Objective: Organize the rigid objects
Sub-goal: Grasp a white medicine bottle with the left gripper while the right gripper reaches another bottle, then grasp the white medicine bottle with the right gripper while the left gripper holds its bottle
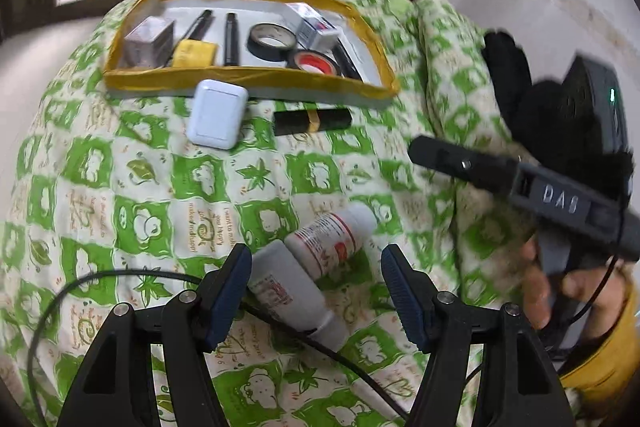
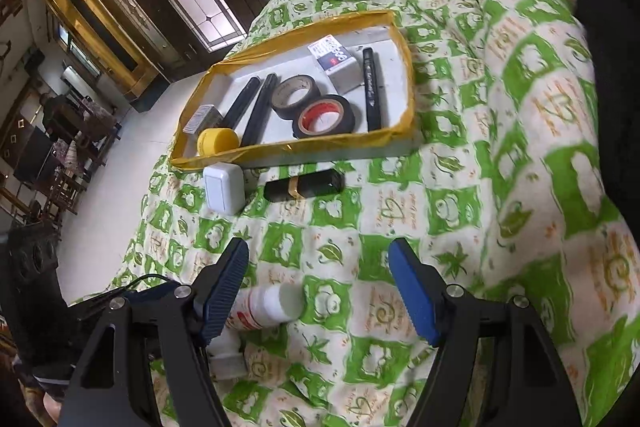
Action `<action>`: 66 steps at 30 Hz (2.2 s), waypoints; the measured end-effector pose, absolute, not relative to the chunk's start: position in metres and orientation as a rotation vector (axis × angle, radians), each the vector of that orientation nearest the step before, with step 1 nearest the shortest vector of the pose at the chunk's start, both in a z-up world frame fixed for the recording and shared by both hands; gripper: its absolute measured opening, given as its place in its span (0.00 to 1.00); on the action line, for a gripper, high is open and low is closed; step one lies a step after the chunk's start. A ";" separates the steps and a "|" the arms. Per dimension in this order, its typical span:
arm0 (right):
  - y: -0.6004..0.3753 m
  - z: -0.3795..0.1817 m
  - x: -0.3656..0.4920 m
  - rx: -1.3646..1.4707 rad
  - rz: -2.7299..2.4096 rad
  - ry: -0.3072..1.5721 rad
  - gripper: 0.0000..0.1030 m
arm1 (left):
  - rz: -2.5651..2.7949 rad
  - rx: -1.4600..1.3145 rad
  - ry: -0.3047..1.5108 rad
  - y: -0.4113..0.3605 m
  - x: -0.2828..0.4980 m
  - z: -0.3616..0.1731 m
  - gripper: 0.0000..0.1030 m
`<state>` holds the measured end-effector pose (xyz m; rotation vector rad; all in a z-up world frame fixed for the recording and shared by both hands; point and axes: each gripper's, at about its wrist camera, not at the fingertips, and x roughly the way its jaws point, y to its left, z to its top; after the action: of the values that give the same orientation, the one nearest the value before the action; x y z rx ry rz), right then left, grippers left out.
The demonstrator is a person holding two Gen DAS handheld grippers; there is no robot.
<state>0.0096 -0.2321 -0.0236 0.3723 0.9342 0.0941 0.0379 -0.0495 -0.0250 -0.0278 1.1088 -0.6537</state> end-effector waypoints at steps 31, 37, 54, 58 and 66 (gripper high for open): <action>-0.205 -0.047 0.017 0.309 0.210 1.066 0.54 | -0.538 0.057 1.237 -0.057 0.053 -0.054 0.41; -0.206 -0.056 0.018 0.381 0.238 1.104 0.54 | -0.481 0.062 1.169 -0.048 0.047 -0.042 0.40; -0.162 -0.055 0.014 0.174 0.231 1.079 0.61 | -0.237 -0.113 1.156 -0.003 0.070 -0.049 0.42; -0.154 -0.063 0.021 0.108 0.204 1.091 0.62 | -0.242 -0.116 1.163 -0.003 0.071 -0.050 0.42; -0.178 -0.072 0.025 0.200 0.165 1.140 0.02 | -0.268 -0.104 1.187 -0.013 0.075 -0.056 0.42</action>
<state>0.0249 -0.1775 -0.0725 0.2000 1.1400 0.1650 0.0749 -0.0129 -0.0556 -0.1035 1.1870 -0.2679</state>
